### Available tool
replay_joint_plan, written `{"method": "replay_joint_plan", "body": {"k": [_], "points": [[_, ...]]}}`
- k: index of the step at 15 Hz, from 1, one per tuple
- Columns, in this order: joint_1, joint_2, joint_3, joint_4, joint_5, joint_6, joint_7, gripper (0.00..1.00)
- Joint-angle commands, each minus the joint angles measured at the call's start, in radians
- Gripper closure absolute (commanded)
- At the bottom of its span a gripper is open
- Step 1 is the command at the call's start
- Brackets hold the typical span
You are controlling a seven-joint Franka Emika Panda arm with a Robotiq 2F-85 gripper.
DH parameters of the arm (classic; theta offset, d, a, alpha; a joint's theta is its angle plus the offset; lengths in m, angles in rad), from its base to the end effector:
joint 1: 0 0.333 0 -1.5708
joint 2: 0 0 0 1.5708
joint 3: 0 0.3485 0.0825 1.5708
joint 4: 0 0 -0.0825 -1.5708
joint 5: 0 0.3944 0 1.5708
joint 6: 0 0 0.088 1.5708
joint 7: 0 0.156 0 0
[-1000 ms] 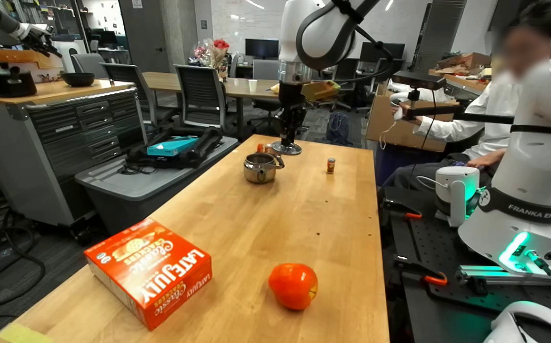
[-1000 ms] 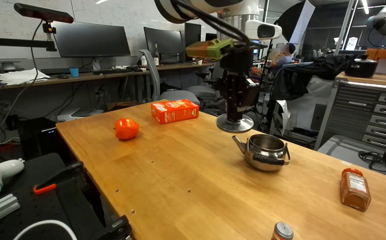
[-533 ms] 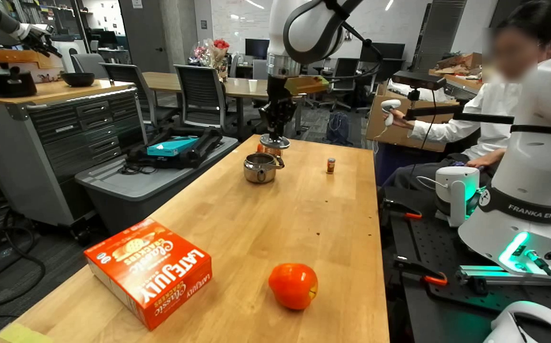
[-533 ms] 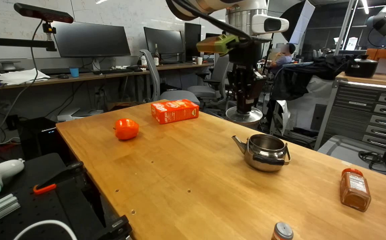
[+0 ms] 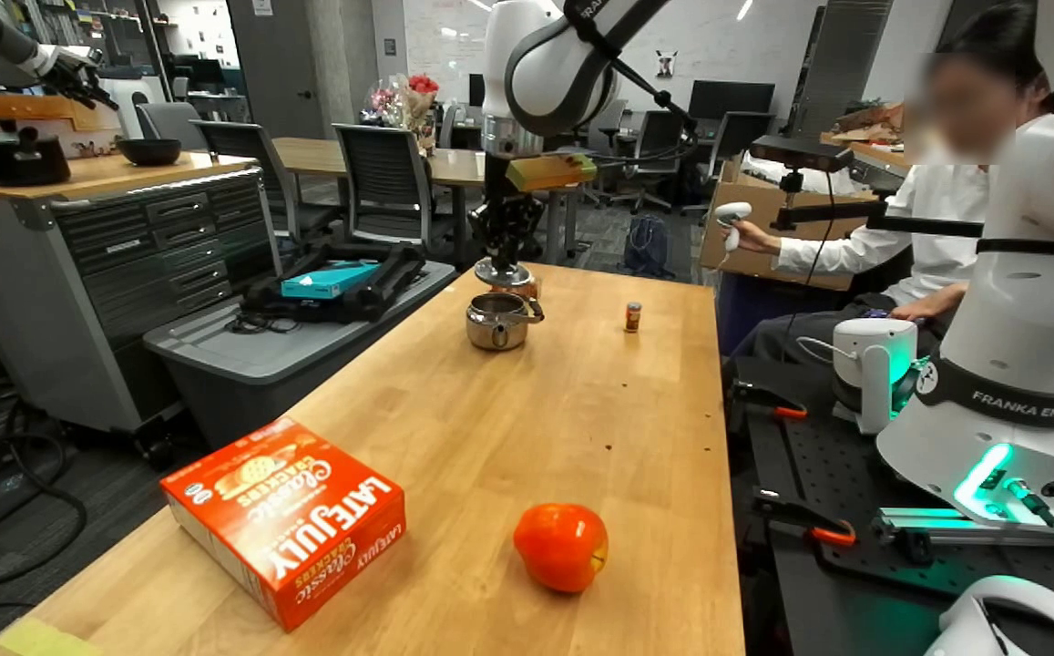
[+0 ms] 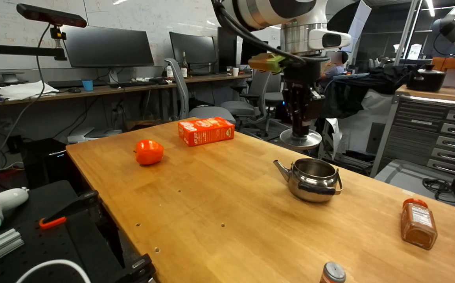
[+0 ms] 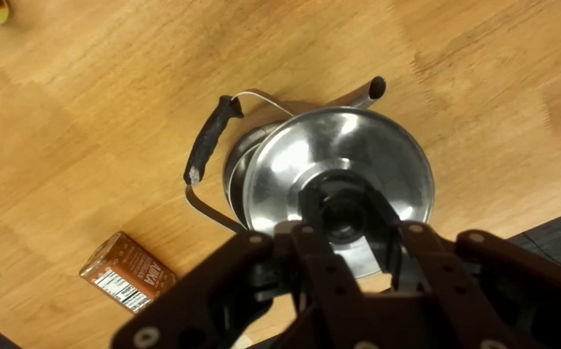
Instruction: Place the lid on the teapot
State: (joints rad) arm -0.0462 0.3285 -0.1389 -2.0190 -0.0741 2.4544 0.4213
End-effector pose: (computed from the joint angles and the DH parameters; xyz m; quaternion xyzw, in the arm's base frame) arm 0.6232 -0.1169 0.2750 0.9610 -0.2669 0.0596 0.0404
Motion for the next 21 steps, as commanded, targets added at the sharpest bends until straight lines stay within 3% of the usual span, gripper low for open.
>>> {"method": "replay_joint_plan", "body": {"k": [1, 10, 21], "points": [[0.011, 0.08, -0.018, 0.117, 0.006, -0.065, 0.029, 0.93], [-0.002, 0.214, -0.04, 0.254, 0.043, -0.132, 0.062, 0.93], [0.004, 0.287, -0.046, 0.283, 0.052, -0.095, 0.085, 0.93]]}}
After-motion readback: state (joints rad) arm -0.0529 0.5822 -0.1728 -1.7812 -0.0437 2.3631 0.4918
